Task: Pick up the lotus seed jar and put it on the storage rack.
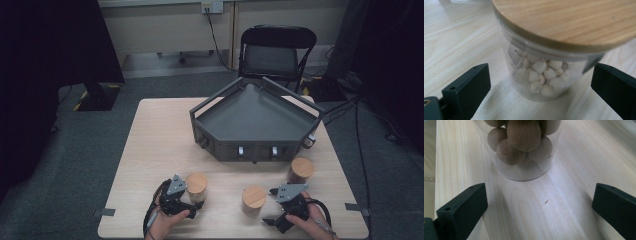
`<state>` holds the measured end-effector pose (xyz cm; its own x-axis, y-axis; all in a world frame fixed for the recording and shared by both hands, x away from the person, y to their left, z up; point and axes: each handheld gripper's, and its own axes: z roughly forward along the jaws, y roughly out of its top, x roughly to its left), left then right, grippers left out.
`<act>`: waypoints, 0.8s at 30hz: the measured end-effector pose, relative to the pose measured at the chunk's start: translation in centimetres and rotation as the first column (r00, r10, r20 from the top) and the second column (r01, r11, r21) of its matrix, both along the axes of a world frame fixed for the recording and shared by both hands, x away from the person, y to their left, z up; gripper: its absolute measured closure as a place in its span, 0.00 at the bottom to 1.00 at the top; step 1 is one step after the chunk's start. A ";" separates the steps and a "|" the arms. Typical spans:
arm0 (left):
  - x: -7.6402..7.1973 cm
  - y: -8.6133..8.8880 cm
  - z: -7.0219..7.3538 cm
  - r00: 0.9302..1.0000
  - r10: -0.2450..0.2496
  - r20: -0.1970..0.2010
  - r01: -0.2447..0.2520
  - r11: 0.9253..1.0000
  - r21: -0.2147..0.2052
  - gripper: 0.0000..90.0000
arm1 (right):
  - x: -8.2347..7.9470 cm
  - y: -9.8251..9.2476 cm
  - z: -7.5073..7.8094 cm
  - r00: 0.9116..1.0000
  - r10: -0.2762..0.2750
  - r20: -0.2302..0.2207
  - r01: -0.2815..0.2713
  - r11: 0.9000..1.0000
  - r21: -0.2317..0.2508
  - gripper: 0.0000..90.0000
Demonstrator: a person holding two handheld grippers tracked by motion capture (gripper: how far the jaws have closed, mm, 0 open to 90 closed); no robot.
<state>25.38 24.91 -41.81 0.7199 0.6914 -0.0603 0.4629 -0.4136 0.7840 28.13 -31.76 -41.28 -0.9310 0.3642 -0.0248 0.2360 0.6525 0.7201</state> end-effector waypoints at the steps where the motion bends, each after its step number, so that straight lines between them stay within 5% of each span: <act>1: 0.1 -0.1 0.0 1.000 0.002 -0.004 -0.002 1.000 -0.004 0.02 | 0.0 0.0 0.0 1.000 0.000 0.000 0.000 1.000 0.000 0.00; 24: 0.2 -1.0 -0.1 1.000 0.027 0.008 -0.027 0.999 -0.025 0.12 | 0.0 0.0 0.0 1.000 0.000 0.000 0.000 1.000 0.000 0.00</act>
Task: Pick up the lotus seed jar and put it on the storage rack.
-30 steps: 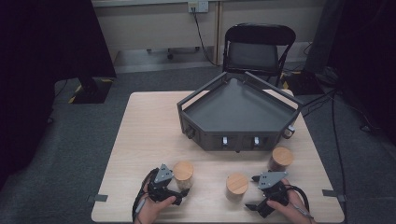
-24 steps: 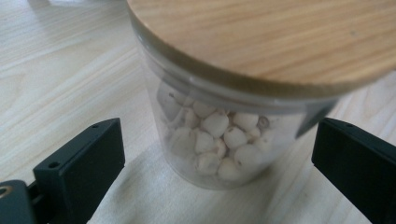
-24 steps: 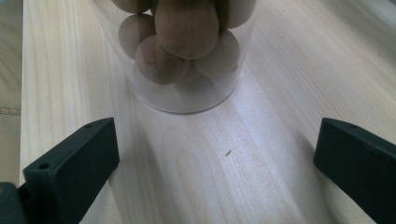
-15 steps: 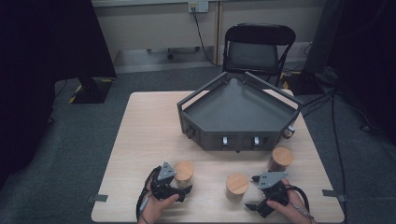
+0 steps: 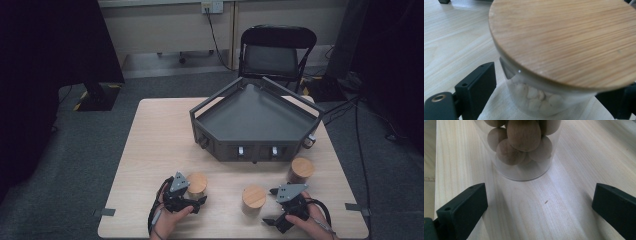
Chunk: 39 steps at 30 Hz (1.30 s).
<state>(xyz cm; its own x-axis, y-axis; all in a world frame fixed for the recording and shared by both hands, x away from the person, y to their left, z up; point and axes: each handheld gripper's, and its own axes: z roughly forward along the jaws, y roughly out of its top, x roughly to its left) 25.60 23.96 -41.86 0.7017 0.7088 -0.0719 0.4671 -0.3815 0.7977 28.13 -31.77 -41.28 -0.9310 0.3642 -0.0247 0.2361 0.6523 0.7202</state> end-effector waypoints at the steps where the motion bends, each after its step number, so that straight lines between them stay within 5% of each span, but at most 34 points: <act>1: 0.0 -0.1 0.0 1.000 -0.003 0.000 0.003 1.000 0.004 0.13 | 0.0 0.0 0.0 1.000 0.000 0.000 0.000 1.000 0.000 0.00; 18: 0.2 -0.4 -0.3 1.000 -0.004 0.011 0.004 1.000 -0.004 0.25 | 0.0 0.0 0.0 1.000 0.000 0.000 0.000 1.000 0.000 0.00; 39: -0.3 -1.0 0.1 0.999 -0.004 0.042 0.003 1.000 0.031 0.28 | 0.0 0.0 0.0 1.000 0.000 0.000 0.000 1.000 0.000 0.00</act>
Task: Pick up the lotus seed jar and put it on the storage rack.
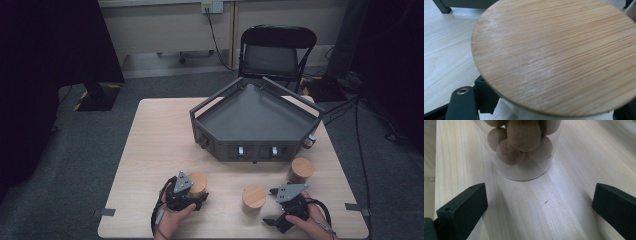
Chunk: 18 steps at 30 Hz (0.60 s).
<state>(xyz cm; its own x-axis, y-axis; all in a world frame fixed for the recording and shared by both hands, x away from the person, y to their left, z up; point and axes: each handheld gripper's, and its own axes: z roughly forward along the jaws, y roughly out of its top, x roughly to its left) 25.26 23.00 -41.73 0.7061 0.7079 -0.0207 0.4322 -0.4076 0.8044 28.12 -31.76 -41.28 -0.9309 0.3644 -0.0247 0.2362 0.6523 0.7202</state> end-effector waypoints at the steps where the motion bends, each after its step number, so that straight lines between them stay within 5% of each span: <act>1: 0.0 -0.1 0.2 1.000 -0.001 -0.006 0.001 1.000 0.006 0.28 | 0.0 0.0 0.0 1.000 0.000 0.000 0.000 1.000 0.000 0.00; 18: 0.3 0.4 1.1 1.000 -0.001 -0.014 0.001 1.000 -0.013 0.29 | 0.0 0.0 0.0 1.000 0.000 0.000 0.000 1.000 0.000 0.00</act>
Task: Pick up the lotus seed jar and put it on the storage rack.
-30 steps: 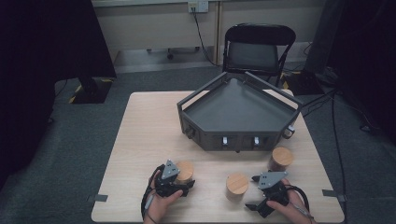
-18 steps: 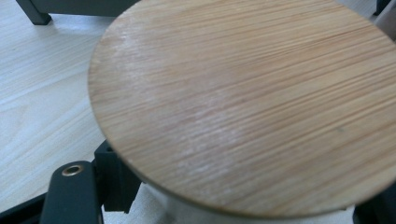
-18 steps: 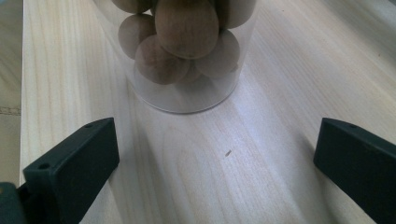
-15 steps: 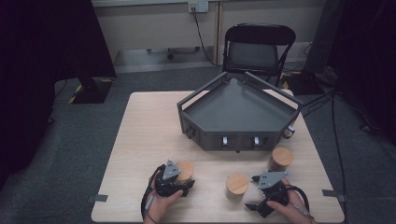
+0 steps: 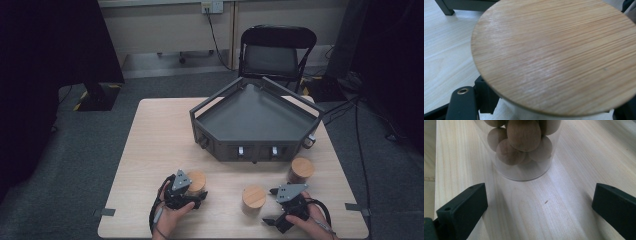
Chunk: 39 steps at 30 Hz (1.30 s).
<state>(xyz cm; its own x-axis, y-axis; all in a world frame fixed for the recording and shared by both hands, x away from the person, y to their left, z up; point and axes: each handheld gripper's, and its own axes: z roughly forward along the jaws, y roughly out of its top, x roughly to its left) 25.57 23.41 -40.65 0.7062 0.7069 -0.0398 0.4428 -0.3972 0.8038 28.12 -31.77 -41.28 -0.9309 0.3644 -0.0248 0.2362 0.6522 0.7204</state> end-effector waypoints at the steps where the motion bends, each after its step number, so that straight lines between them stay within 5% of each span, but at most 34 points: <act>1: 0.0 0.0 0.0 1.000 0.000 0.000 0.000 1.000 0.000 0.29 | 0.0 0.0 0.0 1.000 0.000 0.000 0.000 1.000 0.000 0.00; 39: 2.9 -1.8 5.9 0.997 -0.072 0.007 0.072 0.997 -0.012 0.29 | 0.0 0.0 0.0 1.000 0.000 0.000 0.000 1.000 0.000 0.00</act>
